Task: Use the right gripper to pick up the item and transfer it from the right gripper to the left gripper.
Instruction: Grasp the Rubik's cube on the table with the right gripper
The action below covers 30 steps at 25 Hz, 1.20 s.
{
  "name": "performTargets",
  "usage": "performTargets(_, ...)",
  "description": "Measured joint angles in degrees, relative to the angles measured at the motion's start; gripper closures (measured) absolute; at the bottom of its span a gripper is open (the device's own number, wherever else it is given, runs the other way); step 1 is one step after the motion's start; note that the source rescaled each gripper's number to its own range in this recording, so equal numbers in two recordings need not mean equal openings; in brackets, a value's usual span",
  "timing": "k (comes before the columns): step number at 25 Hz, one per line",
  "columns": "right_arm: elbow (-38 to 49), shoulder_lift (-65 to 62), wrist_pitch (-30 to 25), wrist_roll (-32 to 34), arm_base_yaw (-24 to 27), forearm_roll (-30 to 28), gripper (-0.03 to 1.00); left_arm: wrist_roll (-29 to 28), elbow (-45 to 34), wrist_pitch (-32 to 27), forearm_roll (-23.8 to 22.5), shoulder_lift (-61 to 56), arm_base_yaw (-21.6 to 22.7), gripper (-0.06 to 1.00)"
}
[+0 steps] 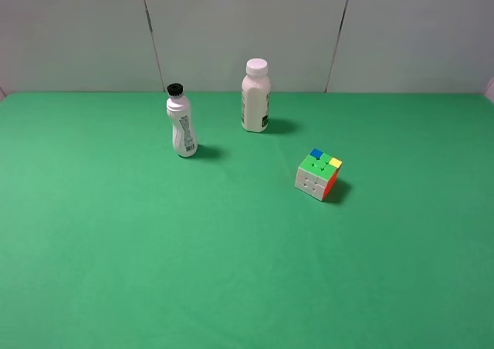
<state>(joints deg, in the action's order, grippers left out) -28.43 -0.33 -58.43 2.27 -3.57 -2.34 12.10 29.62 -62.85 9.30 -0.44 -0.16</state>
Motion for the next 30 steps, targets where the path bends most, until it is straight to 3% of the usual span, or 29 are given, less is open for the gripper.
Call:
performTargets(23, 0.0, 0.0, 0.0, 0.0, 0.0, 0.0, -0.03, -0.1, -0.7, 0.8, 0.1, 0.0, 0.0, -0.06)
performTargets(30, 0.0, 0.0, 0.1, 0.0, 0.0, 0.0, -0.03, -6.0, -1.1, 1.8, -2.9, 0.0, 0.0, -0.06)
